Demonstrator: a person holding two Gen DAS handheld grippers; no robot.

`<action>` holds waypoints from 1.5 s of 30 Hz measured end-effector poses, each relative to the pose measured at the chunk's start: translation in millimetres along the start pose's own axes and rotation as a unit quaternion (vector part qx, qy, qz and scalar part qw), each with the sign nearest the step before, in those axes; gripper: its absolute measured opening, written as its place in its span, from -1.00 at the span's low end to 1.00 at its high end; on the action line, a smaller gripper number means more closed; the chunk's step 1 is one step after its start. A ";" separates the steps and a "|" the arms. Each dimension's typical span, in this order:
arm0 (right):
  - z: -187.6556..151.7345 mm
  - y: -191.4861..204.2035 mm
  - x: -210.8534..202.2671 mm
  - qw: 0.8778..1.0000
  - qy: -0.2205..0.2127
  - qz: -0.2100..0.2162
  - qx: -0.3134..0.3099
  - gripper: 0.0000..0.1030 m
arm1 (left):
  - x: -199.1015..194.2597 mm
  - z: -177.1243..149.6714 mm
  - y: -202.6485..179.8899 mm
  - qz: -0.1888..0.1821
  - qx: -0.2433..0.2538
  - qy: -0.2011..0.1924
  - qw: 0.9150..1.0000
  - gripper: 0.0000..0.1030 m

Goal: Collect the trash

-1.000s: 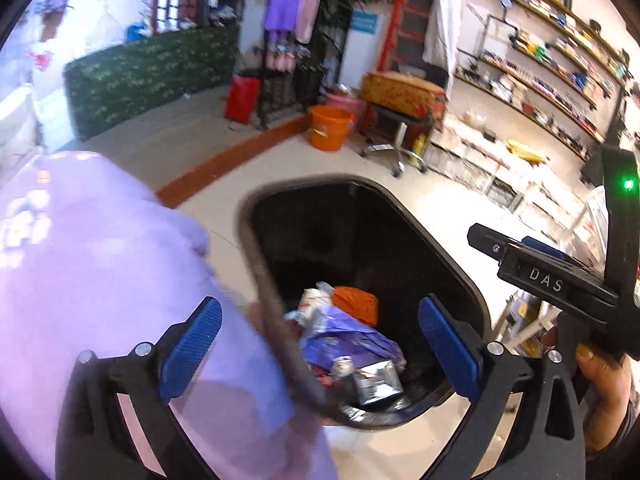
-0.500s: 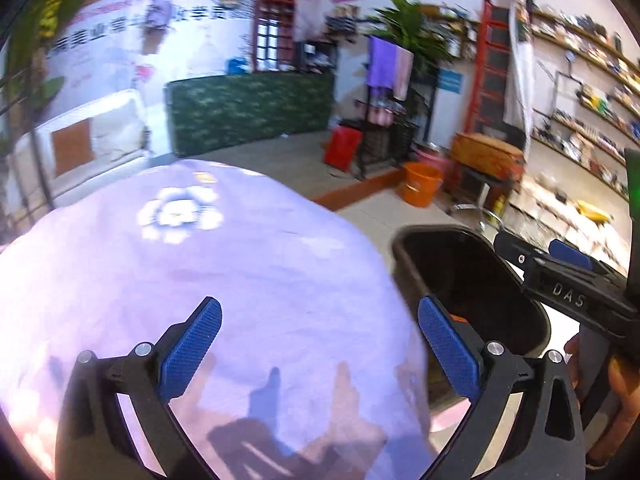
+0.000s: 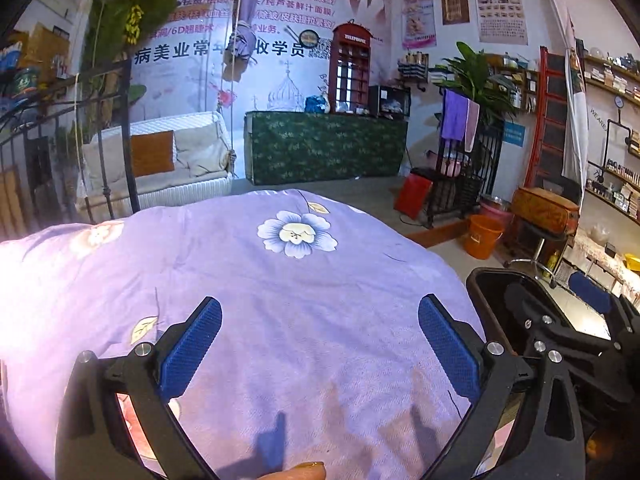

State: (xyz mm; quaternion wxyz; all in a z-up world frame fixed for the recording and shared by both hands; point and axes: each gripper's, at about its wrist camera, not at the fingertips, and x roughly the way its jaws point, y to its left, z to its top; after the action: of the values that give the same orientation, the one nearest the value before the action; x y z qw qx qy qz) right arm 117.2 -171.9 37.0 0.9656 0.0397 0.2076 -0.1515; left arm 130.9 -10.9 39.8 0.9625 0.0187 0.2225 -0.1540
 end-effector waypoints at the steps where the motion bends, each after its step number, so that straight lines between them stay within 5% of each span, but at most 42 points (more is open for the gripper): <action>1: -1.5 3.0 -3.1 1.000 -0.001 0.005 0.002 0.89 | -3.3 -1.4 3.9 0.005 0.001 -0.004 1.000 0.88; 14: -12.8 13.4 -34.4 1.000 -0.025 0.009 -0.004 0.89 | -20.7 -3.4 15.7 0.028 -0.009 -0.031 0.999 0.88; 45: -9.3 8.3 -25.8 1.000 -0.012 0.005 0.011 0.89 | -21.7 -10.2 16.2 0.017 -0.014 -0.026 0.999 0.88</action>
State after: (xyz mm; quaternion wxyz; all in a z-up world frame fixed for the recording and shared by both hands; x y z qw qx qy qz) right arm 93.7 -155.6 39.3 0.9683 0.0496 0.1940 -0.1495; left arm 113.0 11.8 39.5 0.9706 0.0045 0.1989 -0.1351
